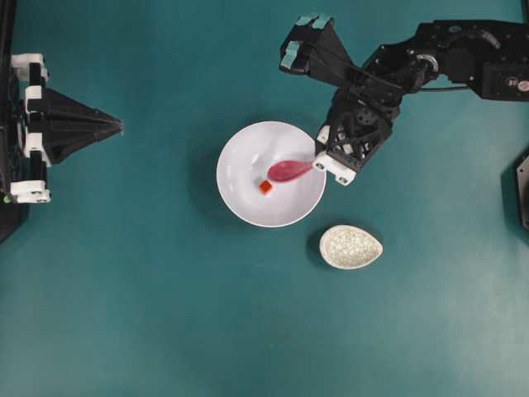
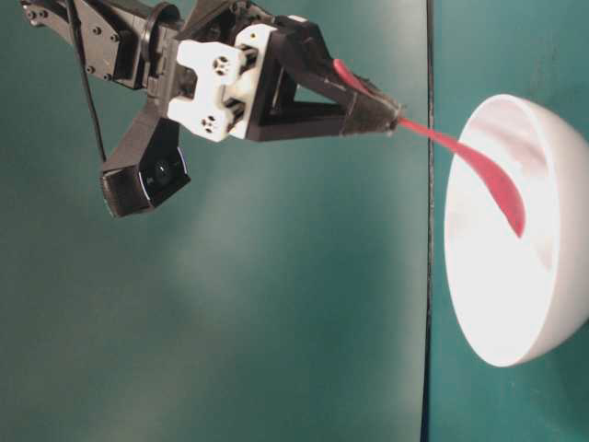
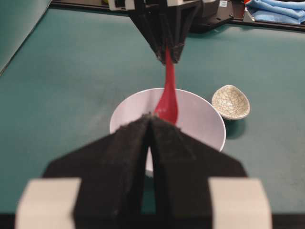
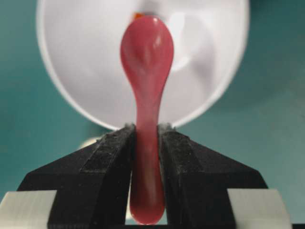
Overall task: Grip the spoon and scoop the red block from the bowl with right arm.
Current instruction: 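Carry the spoon over the white bowl and lower its bowl inside, then drag the spoon under the red cube to scoop it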
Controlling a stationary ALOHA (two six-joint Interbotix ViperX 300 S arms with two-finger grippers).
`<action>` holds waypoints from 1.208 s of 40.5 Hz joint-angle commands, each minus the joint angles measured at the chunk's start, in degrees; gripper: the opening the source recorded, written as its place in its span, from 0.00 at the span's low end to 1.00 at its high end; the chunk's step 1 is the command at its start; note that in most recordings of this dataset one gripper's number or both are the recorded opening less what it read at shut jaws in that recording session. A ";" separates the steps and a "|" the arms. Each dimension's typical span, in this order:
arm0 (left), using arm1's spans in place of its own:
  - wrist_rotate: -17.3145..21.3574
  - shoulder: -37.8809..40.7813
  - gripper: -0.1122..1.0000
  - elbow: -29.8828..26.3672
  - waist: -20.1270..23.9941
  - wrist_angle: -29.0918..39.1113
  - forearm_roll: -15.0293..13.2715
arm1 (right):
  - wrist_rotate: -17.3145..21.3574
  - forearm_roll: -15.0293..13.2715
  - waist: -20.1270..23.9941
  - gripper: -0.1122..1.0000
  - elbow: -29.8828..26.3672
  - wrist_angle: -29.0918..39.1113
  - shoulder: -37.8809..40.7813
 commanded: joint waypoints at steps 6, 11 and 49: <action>0.09 0.00 0.10 -0.97 0.18 1.41 0.00 | 0.97 -3.60 2.02 0.32 -1.93 1.49 -0.35; 0.26 -0.09 0.10 -1.05 0.09 1.58 0.00 | 1.49 -4.92 3.60 0.32 -1.93 1.41 0.26; 0.97 -1.32 0.10 -0.97 0.18 1.58 -0.09 | -0.26 -6.42 5.98 0.32 -5.89 -6.86 6.50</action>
